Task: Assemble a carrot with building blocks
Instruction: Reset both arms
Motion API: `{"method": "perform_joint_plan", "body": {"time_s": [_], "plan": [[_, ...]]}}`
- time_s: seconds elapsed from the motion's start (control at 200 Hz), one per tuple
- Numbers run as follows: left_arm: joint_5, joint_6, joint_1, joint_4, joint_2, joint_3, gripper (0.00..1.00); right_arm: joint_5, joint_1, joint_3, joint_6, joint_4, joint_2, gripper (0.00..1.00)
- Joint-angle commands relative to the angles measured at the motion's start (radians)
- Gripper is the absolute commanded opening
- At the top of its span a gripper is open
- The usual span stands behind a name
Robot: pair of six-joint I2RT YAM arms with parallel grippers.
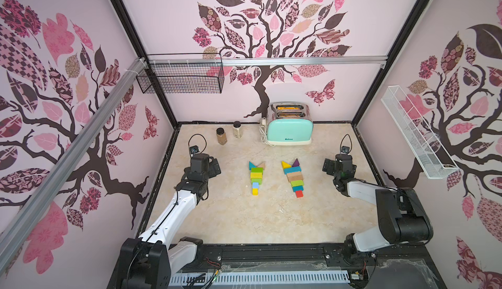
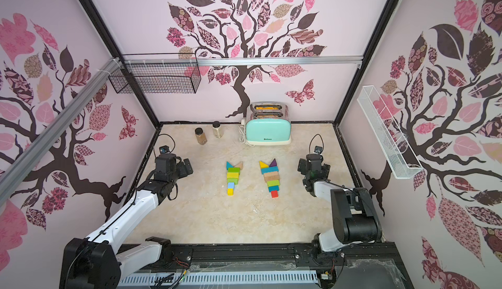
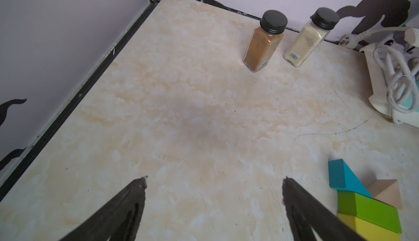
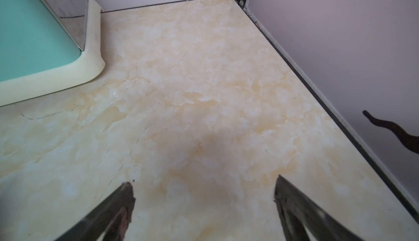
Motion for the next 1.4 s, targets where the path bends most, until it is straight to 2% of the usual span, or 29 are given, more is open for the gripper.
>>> {"method": "perform_joint_plan", "body": {"time_s": [0.0,0.125,0.335,0.38,0.45,0.48,0.66,0.85,1.09,1.21,1.39], "plan": [[-0.023,0.02,0.018,0.097,-0.004,-0.025,0.98,-0.054,-0.008,-0.036,-0.014,0.151,-0.032,0.99],[-0.018,0.012,0.027,0.144,0.003,-0.053,0.98,-0.107,-0.026,-0.09,0.005,0.265,-0.022,0.99],[-0.024,0.031,0.034,0.211,0.017,-0.088,0.98,-0.19,-0.027,-0.1,-0.033,0.327,0.02,0.99],[-0.018,0.032,0.036,0.217,0.019,-0.091,0.98,-0.196,-0.025,-0.143,-0.038,0.4,0.023,0.99],[-0.017,0.037,0.037,0.239,0.019,-0.104,0.98,-0.168,-0.025,-0.255,-0.035,0.653,0.056,0.99],[-0.015,0.038,0.041,0.251,0.019,-0.11,0.98,-0.147,-0.025,-0.277,-0.027,0.697,0.062,0.99],[0.003,0.032,0.08,0.273,0.013,-0.129,0.98,-0.127,-0.021,-0.182,-0.02,0.487,0.045,0.99],[-0.031,0.054,0.105,0.267,-0.002,-0.123,0.98,-0.128,-0.021,-0.182,-0.02,0.492,0.045,0.99],[-0.046,0.089,0.178,0.352,0.058,-0.156,0.98,-0.128,-0.019,-0.183,-0.02,0.492,0.047,0.99],[-0.066,0.144,0.199,0.566,0.125,-0.213,0.98,-0.128,-0.019,-0.182,-0.021,0.492,0.046,0.99],[-0.072,0.17,0.203,0.859,0.314,-0.258,0.98,-0.127,-0.019,-0.182,-0.02,0.492,0.046,0.99]]}}
